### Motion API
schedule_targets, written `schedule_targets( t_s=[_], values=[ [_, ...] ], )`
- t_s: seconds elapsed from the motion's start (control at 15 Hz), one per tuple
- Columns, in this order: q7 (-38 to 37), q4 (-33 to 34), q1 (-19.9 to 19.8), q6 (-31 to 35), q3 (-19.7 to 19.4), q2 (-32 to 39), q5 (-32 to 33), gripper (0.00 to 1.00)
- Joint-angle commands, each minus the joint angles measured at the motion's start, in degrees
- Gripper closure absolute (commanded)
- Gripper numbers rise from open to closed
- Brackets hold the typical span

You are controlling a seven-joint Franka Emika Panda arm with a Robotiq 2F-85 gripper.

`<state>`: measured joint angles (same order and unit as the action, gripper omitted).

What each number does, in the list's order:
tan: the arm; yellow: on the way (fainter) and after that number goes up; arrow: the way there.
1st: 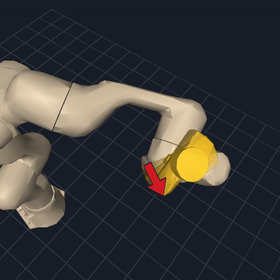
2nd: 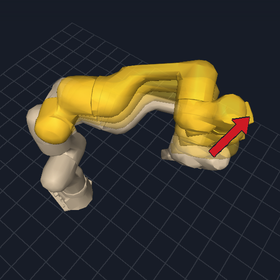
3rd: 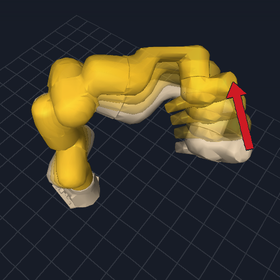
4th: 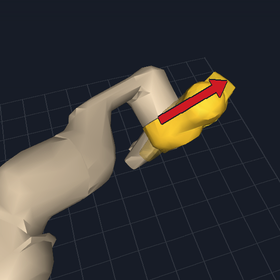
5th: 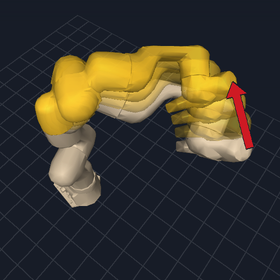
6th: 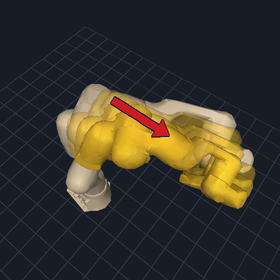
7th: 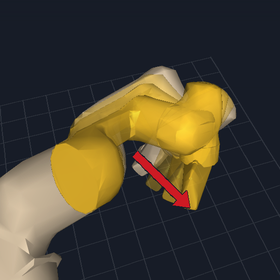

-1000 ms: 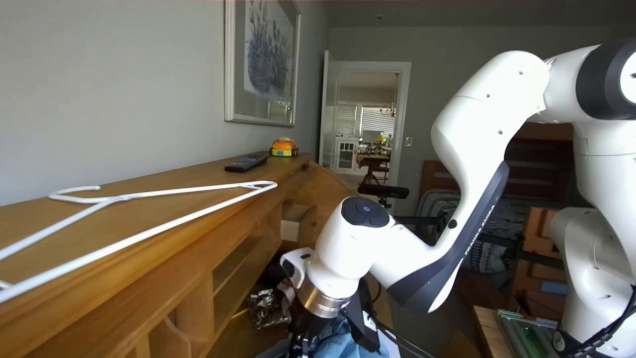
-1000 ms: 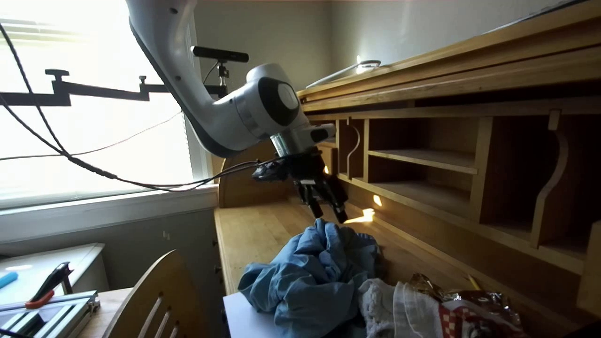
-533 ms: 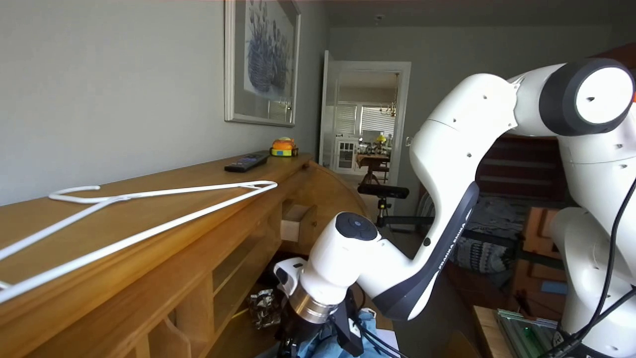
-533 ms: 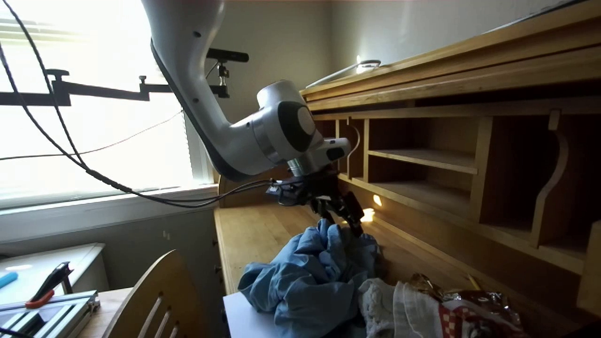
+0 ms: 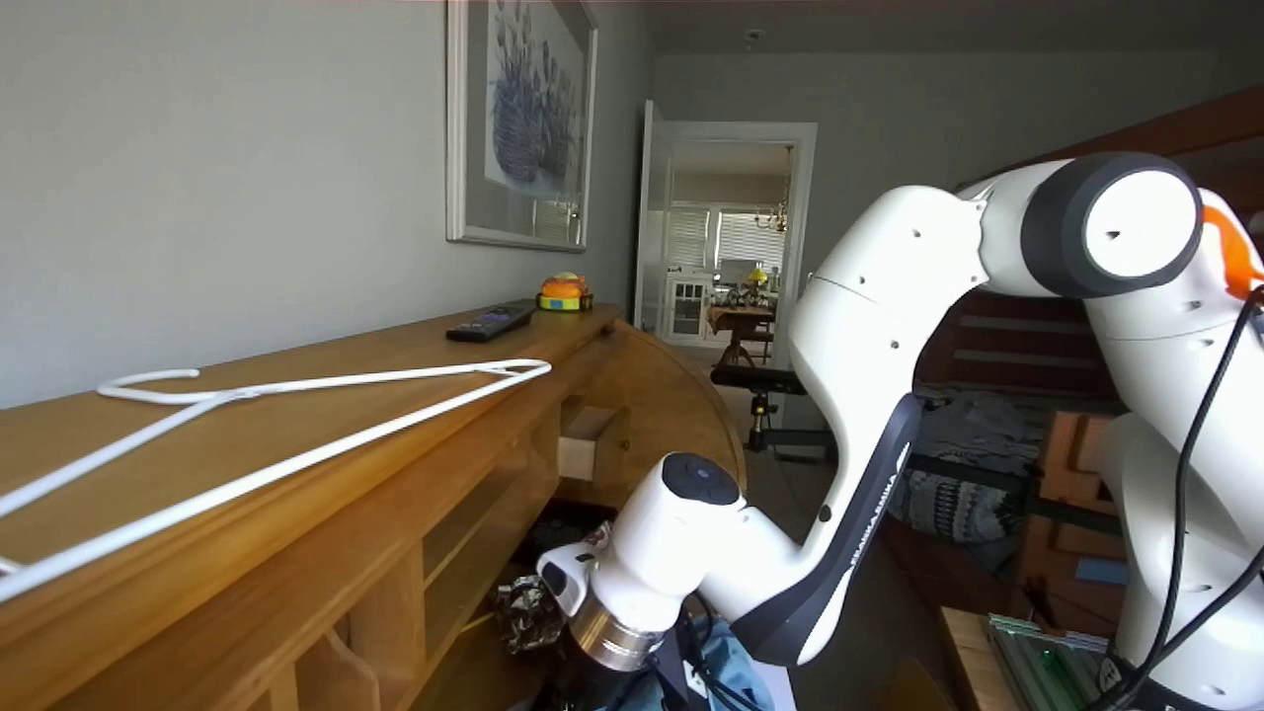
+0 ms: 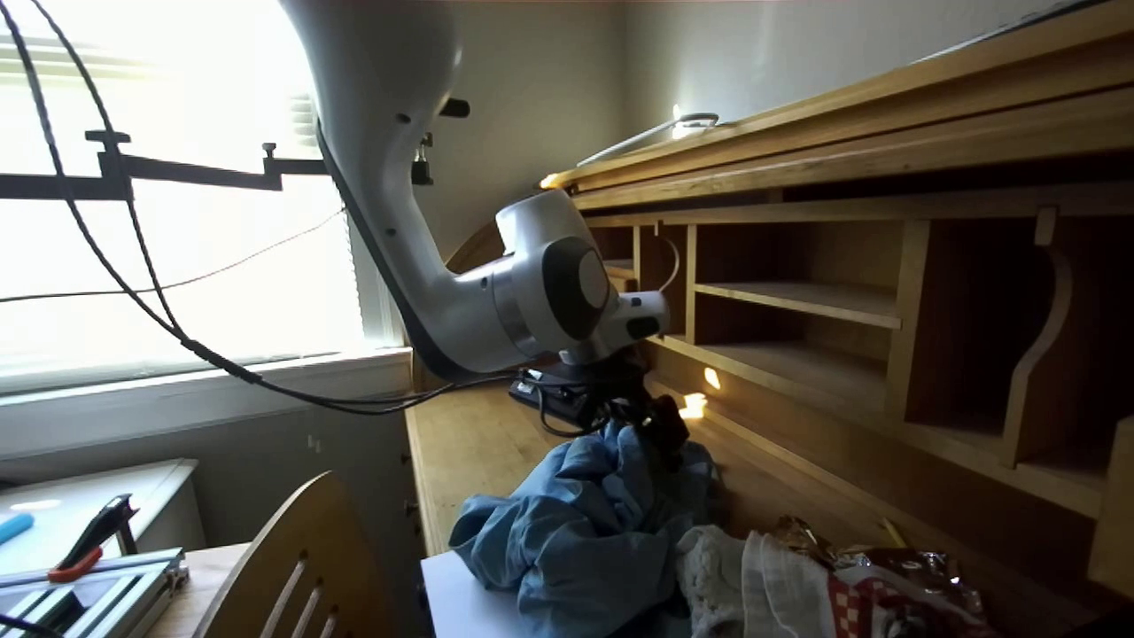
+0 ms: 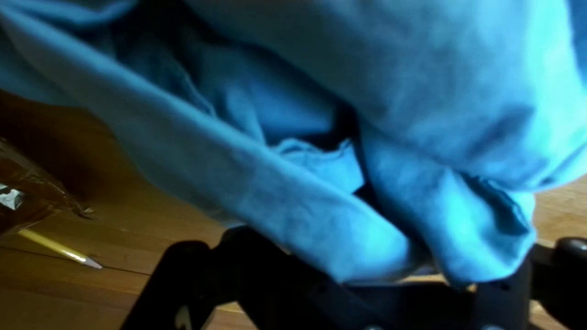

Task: Fold the blue sheet once

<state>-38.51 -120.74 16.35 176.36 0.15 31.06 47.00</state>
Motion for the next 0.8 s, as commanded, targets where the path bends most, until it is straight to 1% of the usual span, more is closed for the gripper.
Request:
schedule_targets(
  t_s=[0.0,0.07,0.13,0.2,0.27,0.33,0.4,0.47,0.53,0.6,0.73],
  values=[
    [3.1,1.4,-3.3,0.1,3.5,2.1,-1.6,0.43],
    [3.7,1.4,-4.2,-0.2,4.4,2.0,-1.9,0.49],
    [4.8,1.1,-5.7,-2.1,6.4,1.4,-3.0,0.55],
    [5.8,1.0,-7.2,-3.1,8.2,1.1,-3.8,0.64],
    [7.5,0.6,-9.1,-5.7,10.6,0.3,-5.0,0.7],
    [14.6,-0.4,-7.4,-7.3,9.8,-0.6,-13.3,0.78],
    [17.8,-0.2,-8.1,-10.4,11.1,-1.4,-16.8,0.84],
    [21.8,-0.4,-7.8,-13.3,11.2,-3.0,-21.3,0.92],
    [24.4,-0.5,-6.9,-16.2,10.5,-4.8,-24.7,0.98],
    [26.9,-0.4,-6.7,-19.3,10.5,-6.5,-27.8,1.0],
    [30.1,0.2,-6.3,-24.5,10.0,-9.4,-31.4,1.0]
  ],
)
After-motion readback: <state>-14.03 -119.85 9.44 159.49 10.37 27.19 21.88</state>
